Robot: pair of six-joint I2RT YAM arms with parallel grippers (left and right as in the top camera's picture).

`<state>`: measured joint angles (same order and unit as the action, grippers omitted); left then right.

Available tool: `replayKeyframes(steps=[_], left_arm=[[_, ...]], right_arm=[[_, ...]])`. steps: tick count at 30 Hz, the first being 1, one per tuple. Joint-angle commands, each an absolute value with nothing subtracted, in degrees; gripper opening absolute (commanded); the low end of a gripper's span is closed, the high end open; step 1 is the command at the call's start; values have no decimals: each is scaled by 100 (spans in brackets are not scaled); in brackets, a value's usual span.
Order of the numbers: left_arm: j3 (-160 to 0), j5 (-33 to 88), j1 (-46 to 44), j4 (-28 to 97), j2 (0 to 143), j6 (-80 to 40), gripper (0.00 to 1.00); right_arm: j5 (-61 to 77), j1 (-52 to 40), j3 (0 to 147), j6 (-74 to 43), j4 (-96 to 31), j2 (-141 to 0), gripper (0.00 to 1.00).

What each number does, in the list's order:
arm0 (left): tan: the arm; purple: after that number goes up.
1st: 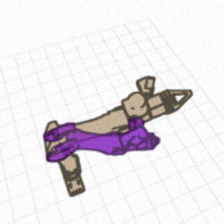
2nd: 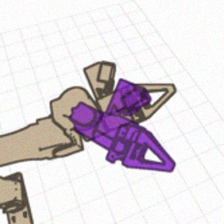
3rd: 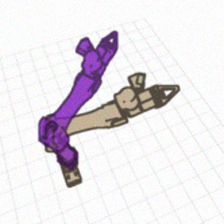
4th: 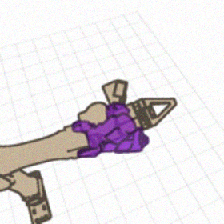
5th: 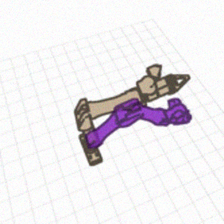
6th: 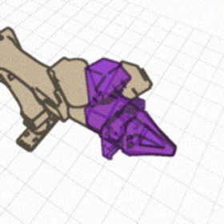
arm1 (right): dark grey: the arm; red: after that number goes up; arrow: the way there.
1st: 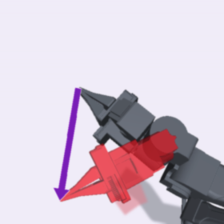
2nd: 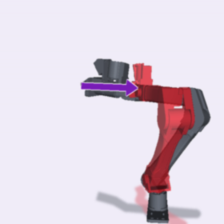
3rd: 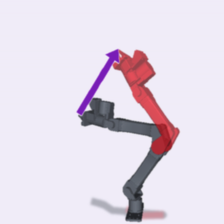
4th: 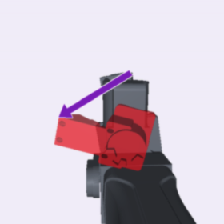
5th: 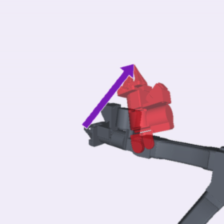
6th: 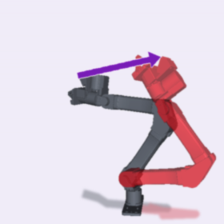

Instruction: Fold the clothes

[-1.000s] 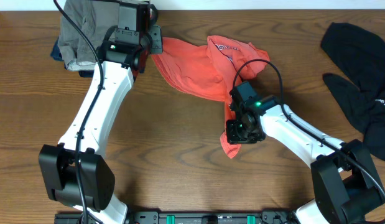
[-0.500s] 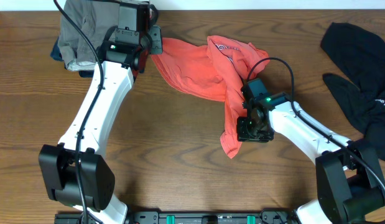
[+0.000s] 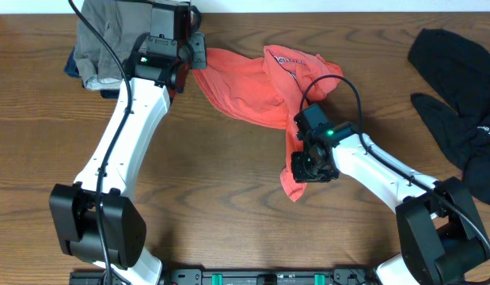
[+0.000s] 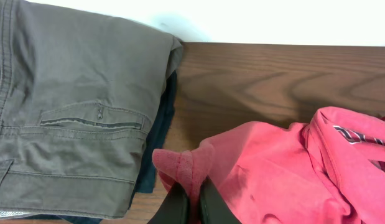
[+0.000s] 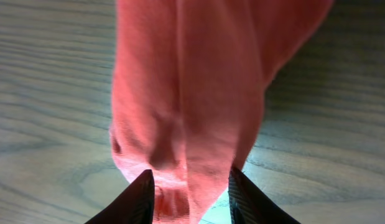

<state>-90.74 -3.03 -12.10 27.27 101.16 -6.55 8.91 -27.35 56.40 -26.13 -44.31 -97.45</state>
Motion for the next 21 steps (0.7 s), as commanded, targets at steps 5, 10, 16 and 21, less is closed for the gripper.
replayKeyframes(steps=[5, 10, 16, 21], left_arm=[[-9131, -377, -1190, 2764, 10132, -576, 6], [-9131, -401, -1190, 2768, 10132, -576, 6], [-9131, -569, -1190, 2786, 10125, -554, 6], [-9131, -565, -1190, 2786, 10114, -556, 6]], right_arm=[[746, -2777, 5433, -2744, -4423, -9784, 33], [589, -2777, 5419, -2873, -4410, -9784, 19], [676, -2440, 5553, -2954, -4303, -9778, 1], [947, -2034, 5769, -2689, -4327, -9771, 1]])
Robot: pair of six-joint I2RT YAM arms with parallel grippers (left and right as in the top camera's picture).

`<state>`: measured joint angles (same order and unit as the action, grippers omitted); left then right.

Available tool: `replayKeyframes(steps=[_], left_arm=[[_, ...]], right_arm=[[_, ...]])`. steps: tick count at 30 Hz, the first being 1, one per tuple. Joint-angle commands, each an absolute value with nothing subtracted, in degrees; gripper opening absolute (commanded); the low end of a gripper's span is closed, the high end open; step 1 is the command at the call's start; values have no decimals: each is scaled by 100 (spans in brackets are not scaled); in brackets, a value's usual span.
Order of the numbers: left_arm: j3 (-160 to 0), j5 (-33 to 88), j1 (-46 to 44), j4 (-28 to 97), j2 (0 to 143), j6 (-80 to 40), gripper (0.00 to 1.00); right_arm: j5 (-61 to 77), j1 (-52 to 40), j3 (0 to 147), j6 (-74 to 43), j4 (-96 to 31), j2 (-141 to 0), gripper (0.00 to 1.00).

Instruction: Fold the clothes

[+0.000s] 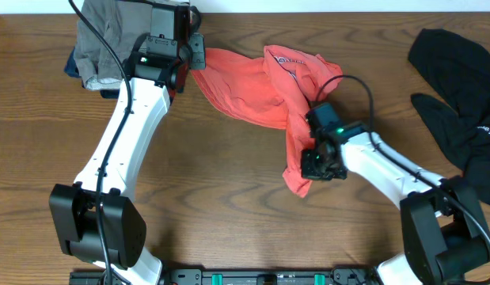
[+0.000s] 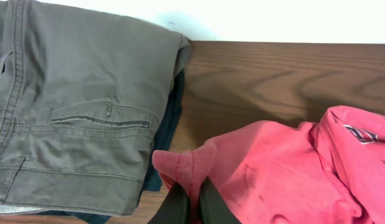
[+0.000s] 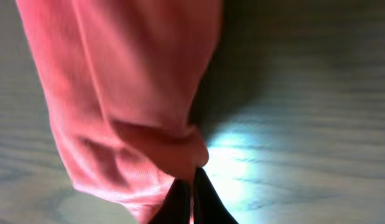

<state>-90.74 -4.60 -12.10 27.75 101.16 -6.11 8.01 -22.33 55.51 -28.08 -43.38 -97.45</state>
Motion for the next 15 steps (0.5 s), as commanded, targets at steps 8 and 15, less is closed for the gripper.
replayKeyframes(steps=[8, 15], left_arm=[[-9131, -565, -1190, 2891, 10114, -427, 6], [-9131, -565, -1190, 3068, 10114, -425, 6]], right_arm=[[943, -1699, 5778, -2606, -4298, -9771, 1], [943, -1459, 5907, -2550, -4241, -9749, 1]])
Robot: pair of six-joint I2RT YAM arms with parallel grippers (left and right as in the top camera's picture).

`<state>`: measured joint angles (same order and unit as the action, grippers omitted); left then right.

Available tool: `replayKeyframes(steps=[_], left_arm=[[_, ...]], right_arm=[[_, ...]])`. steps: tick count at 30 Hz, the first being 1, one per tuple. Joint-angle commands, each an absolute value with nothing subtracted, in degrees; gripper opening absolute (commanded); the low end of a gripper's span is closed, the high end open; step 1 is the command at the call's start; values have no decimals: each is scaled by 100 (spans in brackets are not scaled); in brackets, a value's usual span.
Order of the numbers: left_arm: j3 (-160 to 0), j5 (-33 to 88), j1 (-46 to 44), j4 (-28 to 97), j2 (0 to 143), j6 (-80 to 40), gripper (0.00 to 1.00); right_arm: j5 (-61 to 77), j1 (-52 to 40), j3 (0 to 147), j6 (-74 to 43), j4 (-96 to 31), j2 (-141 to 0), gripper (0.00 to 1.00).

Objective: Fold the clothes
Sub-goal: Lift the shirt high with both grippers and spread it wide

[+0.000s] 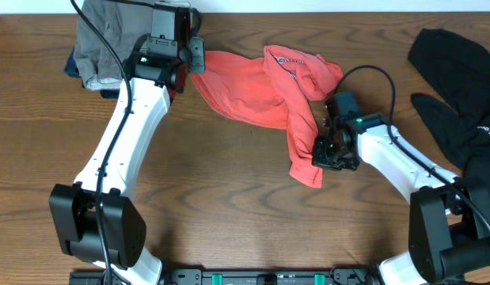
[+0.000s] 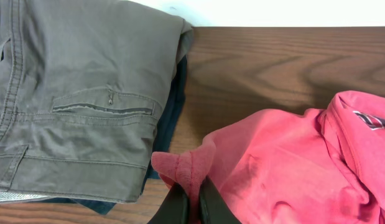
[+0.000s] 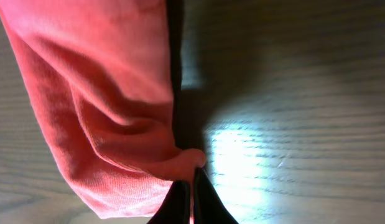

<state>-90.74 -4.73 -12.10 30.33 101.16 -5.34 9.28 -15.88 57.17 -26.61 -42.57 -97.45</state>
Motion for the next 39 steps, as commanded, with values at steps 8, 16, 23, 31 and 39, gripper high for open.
replayKeyframes(steps=[8, 16, 23, 31, 39], left_arm=[[-9133, -565, -1184, 3048, 10099, -222, 6], [-9155, -567, -869, 2757, 9776, 191, 6], [-9155, -565, -528, 2215, 8733, 193, 6], [-9155, -565, -489, 1817, 7555, 301, 6], [-9155, -558, -489, 1406, 6733, 292, 6]], right_arm=[[941, -941, 6921, -2023, -4303, -9531, 1], [593, -148, 9332, -1496, -5089, -9502, 1], [14, 545, 11636, -1140, -6130, -9502, 1], [-21, 1391, 13421, -991, -6818, -9498, 1], [91, 1931, 14101, -974, -7102, -9133, 1]])
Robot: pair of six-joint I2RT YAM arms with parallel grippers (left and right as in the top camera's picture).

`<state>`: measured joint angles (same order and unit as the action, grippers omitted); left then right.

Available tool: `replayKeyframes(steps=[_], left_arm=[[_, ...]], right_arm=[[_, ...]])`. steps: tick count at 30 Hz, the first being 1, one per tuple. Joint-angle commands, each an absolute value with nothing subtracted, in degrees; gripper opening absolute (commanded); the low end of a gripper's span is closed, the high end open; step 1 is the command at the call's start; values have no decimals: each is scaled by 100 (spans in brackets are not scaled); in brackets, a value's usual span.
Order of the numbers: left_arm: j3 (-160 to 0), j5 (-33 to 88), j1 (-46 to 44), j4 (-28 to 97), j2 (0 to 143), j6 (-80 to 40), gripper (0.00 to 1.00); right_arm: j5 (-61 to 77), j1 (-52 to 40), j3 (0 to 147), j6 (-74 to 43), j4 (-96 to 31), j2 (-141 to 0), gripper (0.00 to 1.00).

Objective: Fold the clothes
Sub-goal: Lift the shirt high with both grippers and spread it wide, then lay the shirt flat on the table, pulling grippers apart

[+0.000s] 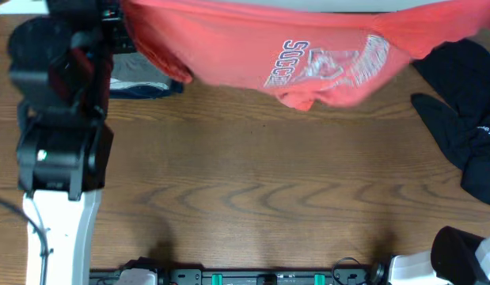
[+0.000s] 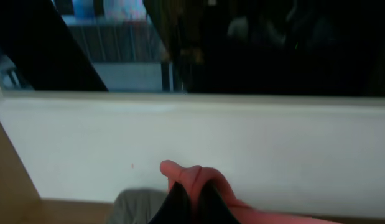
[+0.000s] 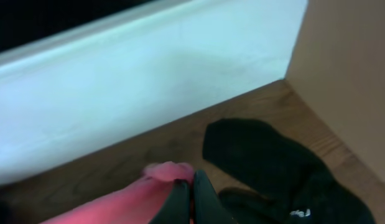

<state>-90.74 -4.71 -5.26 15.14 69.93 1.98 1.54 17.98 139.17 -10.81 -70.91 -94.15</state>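
The red shirt (image 1: 308, 47) hangs spread wide across the top of the overhead view, lifted off the table, its white printed lettering facing the camera. My left gripper (image 2: 192, 204) is shut on a bunched corner of the red shirt (image 2: 189, 174), high up and facing the white wall. At the other end my right gripper (image 3: 191, 194) is shut on a fold of the red shirt (image 3: 164, 173). The left arm (image 1: 62, 119) rises at the left of the overhead view. The right gripper itself is out of the overhead view.
A black garment (image 1: 466, 119) lies crumpled on the table's right side, also visible as the black garment (image 3: 273, 162) below the right gripper. Folded grey trousers (image 1: 138, 75) over a dark piece sit at the back left. The wooden table (image 1: 252, 182) lies below the shirt.
Both grippers have risen from table level, still holding the shirt. It was lying bunched on the table and now hangs stretched wide between them, print side showing.
The left gripper held the shirt's corner by the grey trousers throughout. The right gripper first stood open around the shirt's lower end, then was shut on it, then had drawn it rightward. Now both hold the shirt raised and spread in the air.
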Motion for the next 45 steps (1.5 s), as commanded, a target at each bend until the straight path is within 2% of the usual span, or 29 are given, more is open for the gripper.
replayKeyframes(steps=[1, 12, 23, 27, 31, 37, 45], left_arm=[[-9155, -556, -489, 1400, 6657, 272, 6], [-9153, -43, -495, 1553, 6302, 167, 6], [-9155, 366, -495, 1361, 7524, 148, 6], [-9155, 364, -495, 648, 8197, 141, 6], [-9157, 364, -495, -646, 8906, 141, 6], [-9373, 364, -554, -2252, 9314, -45, 6], [-10130, 353, -554, -2255, 9319, 209, 6]], right_arm=[[89, 1964, 14101, -974, -7124, -9021, 1], [154, 2029, 14101, -663, -7317, -8121, 1], [565, 2018, 14094, -174, -7247, -9006, 1], [644, 2012, 14094, -134, -6626, -9747, 1], [902, 1938, 14094, 32, -5570, -10436, 1], [1398, 1944, 14121, 139, -3898, -10702, 1], [1334, 1977, 14855, 134, -3415, -10639, 1]])
